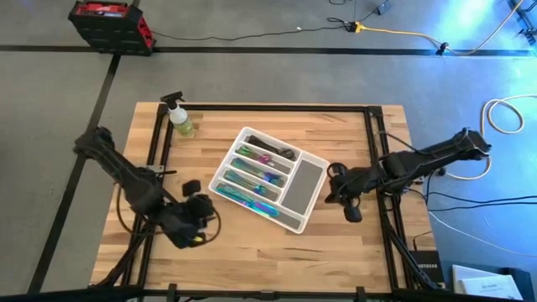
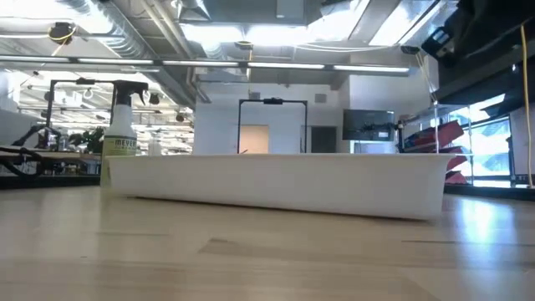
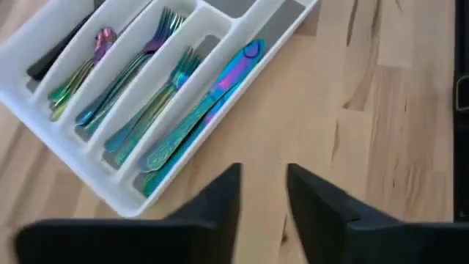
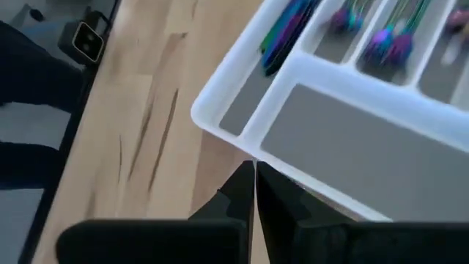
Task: Sort silverware
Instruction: Move the white silverware tray to the top middle of the table
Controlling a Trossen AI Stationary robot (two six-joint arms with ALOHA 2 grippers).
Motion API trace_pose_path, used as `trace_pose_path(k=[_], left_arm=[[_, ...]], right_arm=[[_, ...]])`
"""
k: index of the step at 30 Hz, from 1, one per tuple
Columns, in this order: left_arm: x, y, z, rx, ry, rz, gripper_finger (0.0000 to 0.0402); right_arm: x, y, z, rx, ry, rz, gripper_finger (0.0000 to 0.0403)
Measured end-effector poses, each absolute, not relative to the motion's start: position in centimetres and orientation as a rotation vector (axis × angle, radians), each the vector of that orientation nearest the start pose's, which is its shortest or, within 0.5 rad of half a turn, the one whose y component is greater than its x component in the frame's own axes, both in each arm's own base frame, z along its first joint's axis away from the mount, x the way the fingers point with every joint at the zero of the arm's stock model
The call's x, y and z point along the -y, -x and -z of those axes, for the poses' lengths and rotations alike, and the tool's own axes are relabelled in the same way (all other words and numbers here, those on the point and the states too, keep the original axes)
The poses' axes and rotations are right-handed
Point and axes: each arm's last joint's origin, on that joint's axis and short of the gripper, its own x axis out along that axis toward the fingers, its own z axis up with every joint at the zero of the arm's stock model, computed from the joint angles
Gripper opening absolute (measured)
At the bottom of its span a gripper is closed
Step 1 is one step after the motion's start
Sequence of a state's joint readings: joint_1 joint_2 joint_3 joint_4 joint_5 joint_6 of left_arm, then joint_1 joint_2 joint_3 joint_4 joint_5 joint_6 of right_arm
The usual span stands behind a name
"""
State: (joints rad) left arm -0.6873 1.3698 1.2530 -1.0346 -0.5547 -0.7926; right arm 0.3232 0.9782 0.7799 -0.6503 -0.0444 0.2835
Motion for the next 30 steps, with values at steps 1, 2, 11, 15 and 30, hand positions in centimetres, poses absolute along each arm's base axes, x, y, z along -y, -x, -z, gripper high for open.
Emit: trace_pose_path(k=[1, 2, 11, 15, 30], left_arm=[[14.7, -20.5, -31.2, -0.886, 0.052, -0.235, 0.0061], [14.4, -20.4, -31.6, -0.880, 0.038, -0.222, 0.0039], [7.8, -18.1, -34.0, -0.753, -0.037, -0.026, 0.0000], [4.4, -15.3, -33.2, -0.606, 0.055, 0.060, 0.0000], [0.7, -12.4, -23.3, -0.207, 0.437, 0.340, 0.0000]], right_arm=[[-6.5, -18.0, -25.9, -0.885, -0.143, -0.228, 0.0000], [-6.9, -18.3, -25.9, -0.874, -0.155, -0.221, 0.0000], [-9.9, -22.5, -25.2, -0.907, -0.550, 0.098, 0.0000], [-11.7, -25.9, -25.5, -0.894, -0.577, 0.127, 0.0000], [-11.6, -33.9, -19.8, -1.178, -0.593, 0.231, 0.0000]])
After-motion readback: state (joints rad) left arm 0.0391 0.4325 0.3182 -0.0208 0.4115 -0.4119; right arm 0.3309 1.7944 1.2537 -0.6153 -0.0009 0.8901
